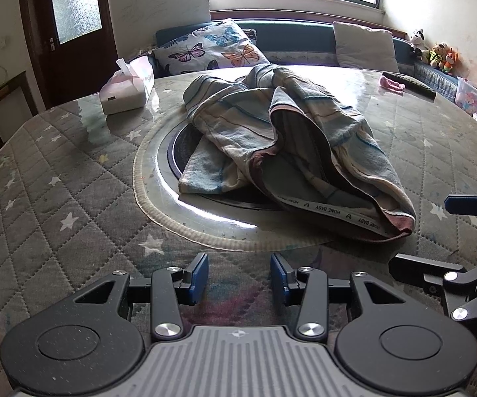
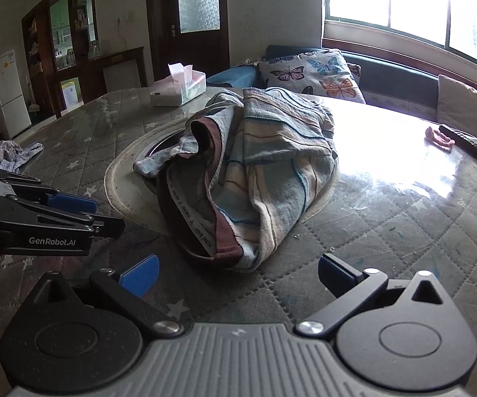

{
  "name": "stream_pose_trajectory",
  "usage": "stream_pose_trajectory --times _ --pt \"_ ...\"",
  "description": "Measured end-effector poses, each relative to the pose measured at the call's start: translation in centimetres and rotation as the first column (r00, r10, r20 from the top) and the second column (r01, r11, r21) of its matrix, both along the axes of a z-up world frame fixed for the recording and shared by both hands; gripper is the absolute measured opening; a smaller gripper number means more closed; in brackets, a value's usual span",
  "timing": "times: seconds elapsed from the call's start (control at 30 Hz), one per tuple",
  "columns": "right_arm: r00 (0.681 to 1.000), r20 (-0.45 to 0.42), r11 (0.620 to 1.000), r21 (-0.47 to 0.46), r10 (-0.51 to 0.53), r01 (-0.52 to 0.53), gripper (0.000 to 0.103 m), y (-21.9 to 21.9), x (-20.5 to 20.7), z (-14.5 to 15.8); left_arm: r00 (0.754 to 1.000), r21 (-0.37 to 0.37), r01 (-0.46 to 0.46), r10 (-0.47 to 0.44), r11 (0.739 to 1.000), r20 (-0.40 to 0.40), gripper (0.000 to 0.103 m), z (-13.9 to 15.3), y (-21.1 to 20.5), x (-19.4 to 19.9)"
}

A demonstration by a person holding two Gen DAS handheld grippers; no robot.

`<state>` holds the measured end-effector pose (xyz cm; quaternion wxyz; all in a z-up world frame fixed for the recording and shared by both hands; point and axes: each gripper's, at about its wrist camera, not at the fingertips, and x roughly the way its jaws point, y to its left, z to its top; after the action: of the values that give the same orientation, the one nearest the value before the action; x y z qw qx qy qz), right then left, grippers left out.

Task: Fold clothes
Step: 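Move both grippers toward the crumpled striped shirt on the table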

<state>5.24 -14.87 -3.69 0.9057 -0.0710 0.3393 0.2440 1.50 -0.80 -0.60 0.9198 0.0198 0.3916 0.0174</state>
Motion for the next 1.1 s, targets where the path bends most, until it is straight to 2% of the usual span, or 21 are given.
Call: stream_pose_trajectory --times 1.1 --pt "1.0 -0.002 1.0 -0.008 0.014 -0.014 0.103 0.9 1.1 0.5 1.0 0.009 -0.001 0.001 1.0 -0.012 0.045 0.2 -0.3 1.1"
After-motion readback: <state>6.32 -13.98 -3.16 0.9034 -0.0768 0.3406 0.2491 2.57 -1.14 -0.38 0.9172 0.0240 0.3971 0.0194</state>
